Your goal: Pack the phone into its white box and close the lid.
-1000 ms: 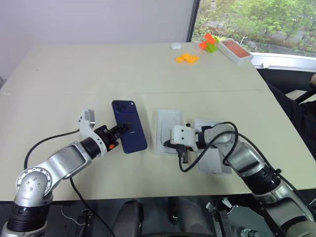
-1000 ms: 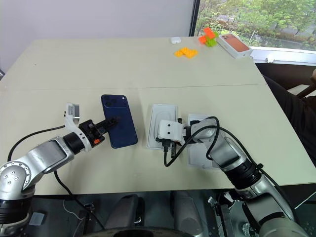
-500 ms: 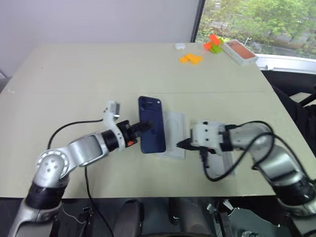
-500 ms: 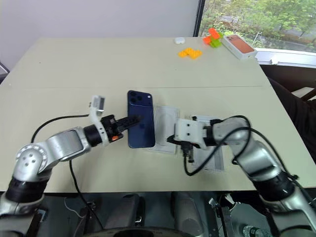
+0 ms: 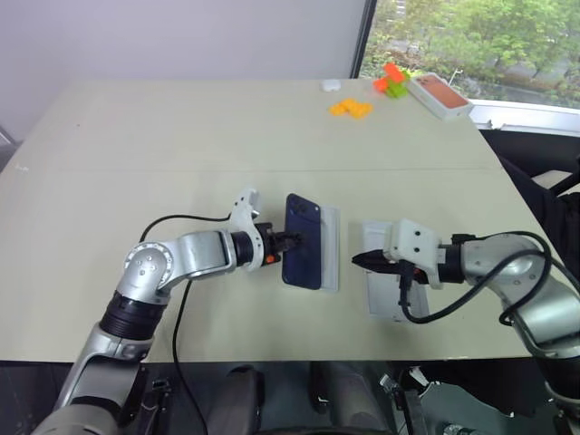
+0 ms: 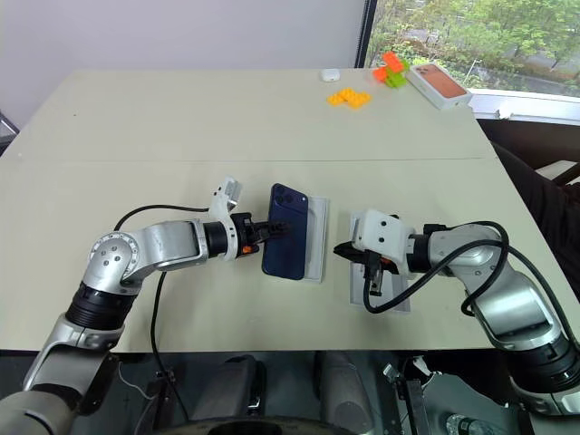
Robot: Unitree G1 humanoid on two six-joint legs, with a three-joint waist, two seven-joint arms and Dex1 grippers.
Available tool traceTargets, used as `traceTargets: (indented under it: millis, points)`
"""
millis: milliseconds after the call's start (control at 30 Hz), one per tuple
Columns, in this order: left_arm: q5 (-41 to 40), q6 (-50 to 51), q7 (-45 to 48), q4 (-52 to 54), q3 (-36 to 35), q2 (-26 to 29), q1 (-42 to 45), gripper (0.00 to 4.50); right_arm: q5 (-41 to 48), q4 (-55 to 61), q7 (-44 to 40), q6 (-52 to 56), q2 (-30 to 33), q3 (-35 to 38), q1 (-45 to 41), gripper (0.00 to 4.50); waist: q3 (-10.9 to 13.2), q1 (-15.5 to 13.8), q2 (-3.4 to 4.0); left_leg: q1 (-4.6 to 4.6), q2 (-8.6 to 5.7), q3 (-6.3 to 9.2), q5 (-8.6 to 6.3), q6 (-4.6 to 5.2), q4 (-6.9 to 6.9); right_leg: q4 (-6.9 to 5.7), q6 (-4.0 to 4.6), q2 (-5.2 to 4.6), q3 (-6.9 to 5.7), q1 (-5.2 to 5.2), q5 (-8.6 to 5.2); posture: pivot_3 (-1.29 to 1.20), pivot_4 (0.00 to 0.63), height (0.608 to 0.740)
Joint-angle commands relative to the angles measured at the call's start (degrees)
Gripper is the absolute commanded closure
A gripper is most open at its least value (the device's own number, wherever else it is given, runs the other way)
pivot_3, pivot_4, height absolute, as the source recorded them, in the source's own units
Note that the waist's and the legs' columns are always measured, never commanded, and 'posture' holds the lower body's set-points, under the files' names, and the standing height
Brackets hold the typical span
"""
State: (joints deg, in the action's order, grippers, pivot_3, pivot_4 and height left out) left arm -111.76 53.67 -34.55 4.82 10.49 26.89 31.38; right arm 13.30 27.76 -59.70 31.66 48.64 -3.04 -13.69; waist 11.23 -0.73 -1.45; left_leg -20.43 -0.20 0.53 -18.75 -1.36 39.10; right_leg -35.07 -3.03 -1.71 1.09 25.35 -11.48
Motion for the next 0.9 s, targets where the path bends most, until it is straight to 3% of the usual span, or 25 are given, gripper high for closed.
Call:
traceTargets:
  millis: [33,900]
  points:
    - [-0.5,0.5,-0.5,0.4,-0.4,-1.0,1.9,4.5,1.2,1.5,1.0,-0.3,0.4,1.5,0.3,4.42,0.0,0.0,0.0,0.0,0.0,0.0,0.0,0.0,0.0,0.0,0.0,-0.01,0.0,0.0,0.0,0.0,0.15,0.74]
    - [11.2,5.7,4.0,-5.2,-3.1,-9.0,3.8,4.5,1.8,1.5,2.3,-0.3,0.9,0.4,0.4,4.42,0.0,0.0,0.0,0.0,-0.05,-0.01,0.02,-0.04,0.03,-0.02,-0.08,-0.03,0.01,-0.01,0.05,0.0,0.15,0.74]
